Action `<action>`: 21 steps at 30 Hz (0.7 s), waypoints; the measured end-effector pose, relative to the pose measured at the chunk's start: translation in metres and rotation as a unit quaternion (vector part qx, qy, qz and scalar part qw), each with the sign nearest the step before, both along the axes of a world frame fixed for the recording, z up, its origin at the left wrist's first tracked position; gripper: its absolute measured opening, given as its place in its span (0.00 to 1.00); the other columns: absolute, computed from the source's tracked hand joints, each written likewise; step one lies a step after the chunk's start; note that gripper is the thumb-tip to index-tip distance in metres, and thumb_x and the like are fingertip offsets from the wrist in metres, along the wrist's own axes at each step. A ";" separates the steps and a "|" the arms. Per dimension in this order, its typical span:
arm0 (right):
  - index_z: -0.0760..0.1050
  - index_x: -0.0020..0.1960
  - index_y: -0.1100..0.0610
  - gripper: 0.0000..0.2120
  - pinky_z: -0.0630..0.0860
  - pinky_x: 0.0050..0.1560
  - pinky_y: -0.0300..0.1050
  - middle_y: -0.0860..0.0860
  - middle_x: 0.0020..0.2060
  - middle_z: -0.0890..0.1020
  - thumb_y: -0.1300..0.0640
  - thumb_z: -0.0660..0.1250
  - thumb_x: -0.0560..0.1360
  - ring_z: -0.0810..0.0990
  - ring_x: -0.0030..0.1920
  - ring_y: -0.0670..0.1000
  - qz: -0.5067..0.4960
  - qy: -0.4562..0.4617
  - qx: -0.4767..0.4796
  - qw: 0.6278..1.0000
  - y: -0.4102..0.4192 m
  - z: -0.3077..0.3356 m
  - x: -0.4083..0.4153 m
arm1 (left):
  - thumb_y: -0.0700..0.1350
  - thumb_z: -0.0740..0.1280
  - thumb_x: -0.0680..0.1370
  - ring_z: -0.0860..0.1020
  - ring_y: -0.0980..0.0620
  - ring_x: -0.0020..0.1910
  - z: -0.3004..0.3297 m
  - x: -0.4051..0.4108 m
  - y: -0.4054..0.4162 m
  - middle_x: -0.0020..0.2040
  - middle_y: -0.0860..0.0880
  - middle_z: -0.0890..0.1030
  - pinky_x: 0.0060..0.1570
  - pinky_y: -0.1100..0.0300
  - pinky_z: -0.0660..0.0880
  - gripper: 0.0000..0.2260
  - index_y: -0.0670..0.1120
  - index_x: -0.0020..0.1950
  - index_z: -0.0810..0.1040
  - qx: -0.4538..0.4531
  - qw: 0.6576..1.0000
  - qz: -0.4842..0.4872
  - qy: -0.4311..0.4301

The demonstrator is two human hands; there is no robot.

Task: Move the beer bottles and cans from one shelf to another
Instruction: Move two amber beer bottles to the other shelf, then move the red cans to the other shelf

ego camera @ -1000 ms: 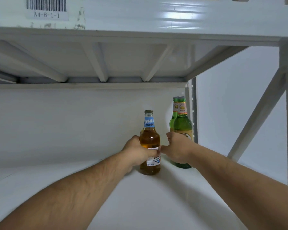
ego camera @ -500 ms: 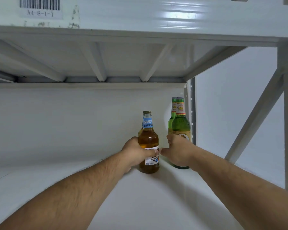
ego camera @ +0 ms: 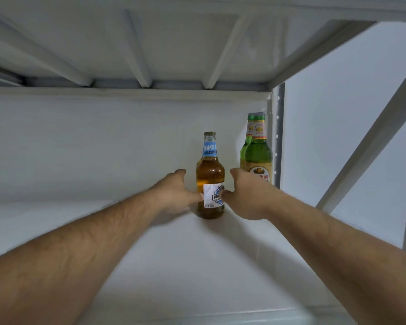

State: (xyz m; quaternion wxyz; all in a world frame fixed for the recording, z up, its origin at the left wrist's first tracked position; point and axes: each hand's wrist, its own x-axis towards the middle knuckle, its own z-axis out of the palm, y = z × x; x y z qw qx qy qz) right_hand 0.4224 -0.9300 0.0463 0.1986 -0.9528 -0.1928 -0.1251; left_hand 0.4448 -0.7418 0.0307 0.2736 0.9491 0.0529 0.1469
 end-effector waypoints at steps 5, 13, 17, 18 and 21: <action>0.67 0.69 0.55 0.24 0.72 0.54 0.49 0.54 0.61 0.76 0.41 0.58 0.81 0.75 0.56 0.55 0.038 -0.048 -0.112 0.992 0.009 -0.004 -0.016 | 0.63 0.66 0.78 0.61 0.46 0.80 -0.006 -0.046 0.025 0.83 0.50 0.57 0.76 0.50 0.64 0.41 0.50 0.84 0.51 0.167 0.984 0.052 0.020; 0.66 0.72 0.57 0.28 0.71 0.64 0.50 0.54 0.69 0.73 0.39 0.56 0.81 0.71 0.67 0.57 0.097 -0.089 -0.160 0.978 0.083 0.000 -0.077 | 0.61 0.63 0.80 0.59 0.48 0.80 -0.002 -0.148 0.076 0.83 0.53 0.56 0.76 0.52 0.62 0.37 0.51 0.84 0.52 0.200 0.976 0.085 0.002; 0.62 0.76 0.56 0.32 0.70 0.67 0.54 0.53 0.73 0.70 0.36 0.55 0.80 0.69 0.71 0.57 0.129 -0.087 -0.132 0.979 0.144 0.003 -0.123 | 0.61 0.63 0.80 0.56 0.49 0.82 -0.004 -0.219 0.127 0.84 0.53 0.54 0.78 0.52 0.59 0.38 0.51 0.84 0.51 0.197 0.973 0.120 0.007; 0.61 0.76 0.55 0.33 0.70 0.68 0.55 0.53 0.74 0.69 0.36 0.55 0.80 0.68 0.72 0.57 0.140 -0.082 -0.128 0.978 0.161 0.002 -0.137 | 0.61 0.63 0.80 0.56 0.49 0.82 -0.005 -0.237 0.142 0.84 0.53 0.54 0.78 0.52 0.59 0.38 0.51 0.84 0.51 0.193 0.972 0.130 0.010; 0.60 0.77 0.55 0.34 0.70 0.68 0.56 0.52 0.74 0.69 0.36 0.56 0.79 0.69 0.72 0.57 0.177 -0.071 -0.125 0.974 0.216 -0.002 -0.179 | 0.61 0.63 0.80 0.56 0.49 0.82 -0.008 -0.294 0.186 0.84 0.53 0.54 0.78 0.52 0.60 0.38 0.52 0.84 0.51 0.177 0.970 0.164 0.017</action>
